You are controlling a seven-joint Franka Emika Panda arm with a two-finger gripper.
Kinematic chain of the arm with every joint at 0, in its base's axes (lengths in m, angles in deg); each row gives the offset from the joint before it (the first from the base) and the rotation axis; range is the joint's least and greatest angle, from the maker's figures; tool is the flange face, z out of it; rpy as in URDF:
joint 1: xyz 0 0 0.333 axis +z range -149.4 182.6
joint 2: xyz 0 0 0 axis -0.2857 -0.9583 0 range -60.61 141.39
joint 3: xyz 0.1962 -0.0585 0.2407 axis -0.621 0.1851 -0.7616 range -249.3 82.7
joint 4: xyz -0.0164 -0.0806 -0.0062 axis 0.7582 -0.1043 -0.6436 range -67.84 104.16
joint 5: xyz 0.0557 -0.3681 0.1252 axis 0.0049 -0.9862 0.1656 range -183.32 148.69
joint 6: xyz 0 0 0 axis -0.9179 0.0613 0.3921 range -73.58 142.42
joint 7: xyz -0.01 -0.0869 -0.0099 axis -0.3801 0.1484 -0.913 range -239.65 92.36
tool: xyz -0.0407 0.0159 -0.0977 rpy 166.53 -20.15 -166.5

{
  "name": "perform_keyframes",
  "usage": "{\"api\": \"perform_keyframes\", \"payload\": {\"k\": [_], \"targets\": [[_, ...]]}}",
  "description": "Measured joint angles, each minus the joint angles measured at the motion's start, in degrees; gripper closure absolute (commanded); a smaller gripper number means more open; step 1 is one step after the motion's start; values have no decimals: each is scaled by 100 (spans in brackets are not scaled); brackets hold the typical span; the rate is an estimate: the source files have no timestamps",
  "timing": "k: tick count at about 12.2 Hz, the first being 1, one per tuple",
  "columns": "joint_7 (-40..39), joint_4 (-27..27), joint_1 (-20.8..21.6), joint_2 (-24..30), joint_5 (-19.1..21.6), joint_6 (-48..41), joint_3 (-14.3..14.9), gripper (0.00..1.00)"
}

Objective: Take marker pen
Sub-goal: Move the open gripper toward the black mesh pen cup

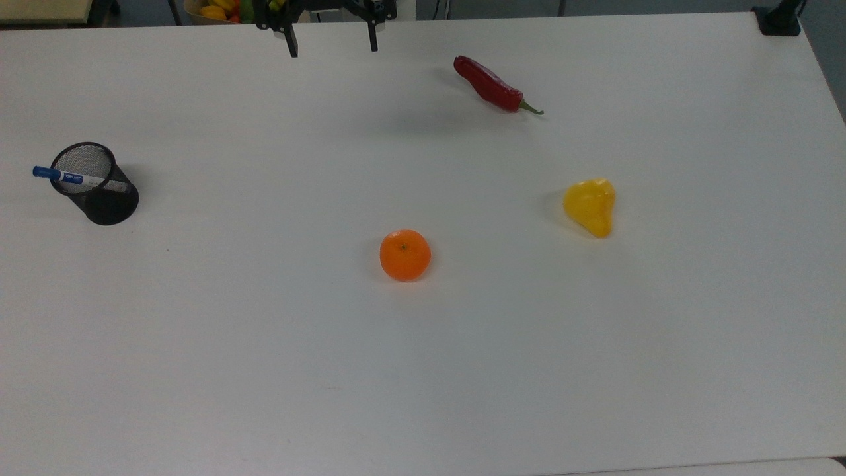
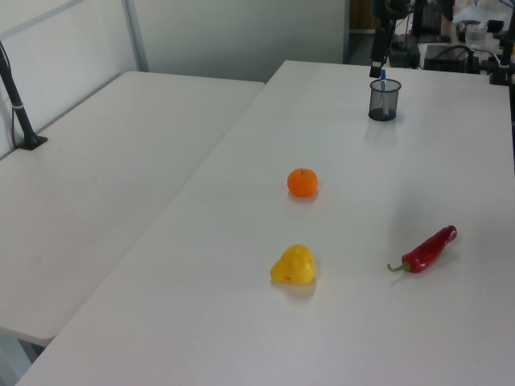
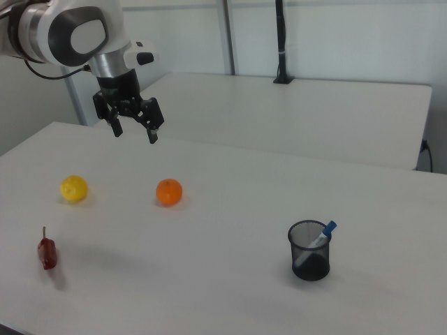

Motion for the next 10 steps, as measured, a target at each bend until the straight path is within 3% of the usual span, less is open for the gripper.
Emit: {"api": "perform_keyframes", "payload": {"k": [10], "targets": [[363, -13, -105, 52, -9, 19, 72, 0]]}}
